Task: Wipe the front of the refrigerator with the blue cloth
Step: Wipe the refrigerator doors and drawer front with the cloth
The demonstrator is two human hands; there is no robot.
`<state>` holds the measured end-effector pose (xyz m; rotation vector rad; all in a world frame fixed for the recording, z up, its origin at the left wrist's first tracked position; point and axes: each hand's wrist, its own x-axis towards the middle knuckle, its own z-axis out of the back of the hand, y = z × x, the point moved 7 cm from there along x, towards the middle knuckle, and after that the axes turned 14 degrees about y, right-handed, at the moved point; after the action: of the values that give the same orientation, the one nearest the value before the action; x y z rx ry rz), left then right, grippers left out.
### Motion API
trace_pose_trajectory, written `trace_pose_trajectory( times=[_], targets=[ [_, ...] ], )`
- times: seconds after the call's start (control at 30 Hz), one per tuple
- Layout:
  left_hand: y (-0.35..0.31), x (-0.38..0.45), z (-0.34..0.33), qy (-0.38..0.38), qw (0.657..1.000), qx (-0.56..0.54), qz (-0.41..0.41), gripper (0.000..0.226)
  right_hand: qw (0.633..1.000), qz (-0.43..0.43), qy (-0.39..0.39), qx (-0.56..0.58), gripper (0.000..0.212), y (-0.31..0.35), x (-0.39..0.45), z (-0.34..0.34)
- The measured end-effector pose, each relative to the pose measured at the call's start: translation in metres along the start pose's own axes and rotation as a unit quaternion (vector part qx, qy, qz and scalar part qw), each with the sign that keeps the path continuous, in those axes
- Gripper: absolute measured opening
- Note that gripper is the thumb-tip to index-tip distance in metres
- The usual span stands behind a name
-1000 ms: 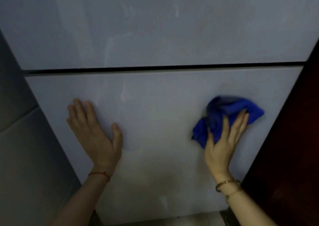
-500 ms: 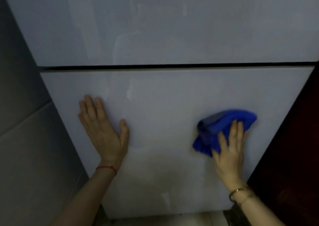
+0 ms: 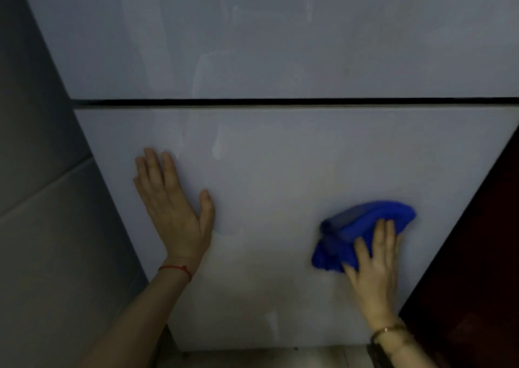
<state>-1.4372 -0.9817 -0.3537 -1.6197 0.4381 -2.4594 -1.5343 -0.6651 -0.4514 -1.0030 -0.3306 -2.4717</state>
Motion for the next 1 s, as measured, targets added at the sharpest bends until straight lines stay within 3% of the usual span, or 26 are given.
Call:
trace_pose_trajectory(
  times=[0.1,0.17,0.37,0.53,0.67,0.73,0.87,1.0],
  targets=[
    [-0.001,0.000,0.000,0.000,1.000,0.009,0.005,0.073,0.986,-0.076,-0.096,0.114,0.050,-0.005,0.052,0.049],
    [0.000,0.001,0.000,0.002,1.000,0.011,0.006,0.073,0.981,-0.072,-0.122,0.130,0.055,0.015,0.080,0.068],
    [0.000,0.001,0.000,0.008,1.000,0.002,0.003,0.074,0.996,0.083,-0.009,-0.011,0.065,0.058,0.033,0.010],
    [0.001,0.001,0.001,0.016,1.000,0.009,-0.004,0.075,0.996,-0.046,-0.012,0.074,0.047,0.017,0.016,0.007],
    [0.001,0.000,0.002,0.026,1.000,0.001,-0.009,0.075,0.980,-0.079,-0.109,0.149,0.050,0.037,0.078,0.061],
    [0.002,0.000,0.003,0.033,0.999,0.001,-0.017,0.074,0.982,-0.044,-0.124,0.136,0.055,0.066,0.105,0.081],
    [0.008,0.000,0.007,0.047,0.998,0.013,-0.035,0.073,0.992,0.110,-0.055,0.020,0.069,0.138,0.103,0.061],
    [0.015,0.000,0.012,0.056,0.997,0.035,-0.051,0.069,0.989,0.144,0.007,-0.043,0.074,0.109,0.049,0.011]
  ],
)
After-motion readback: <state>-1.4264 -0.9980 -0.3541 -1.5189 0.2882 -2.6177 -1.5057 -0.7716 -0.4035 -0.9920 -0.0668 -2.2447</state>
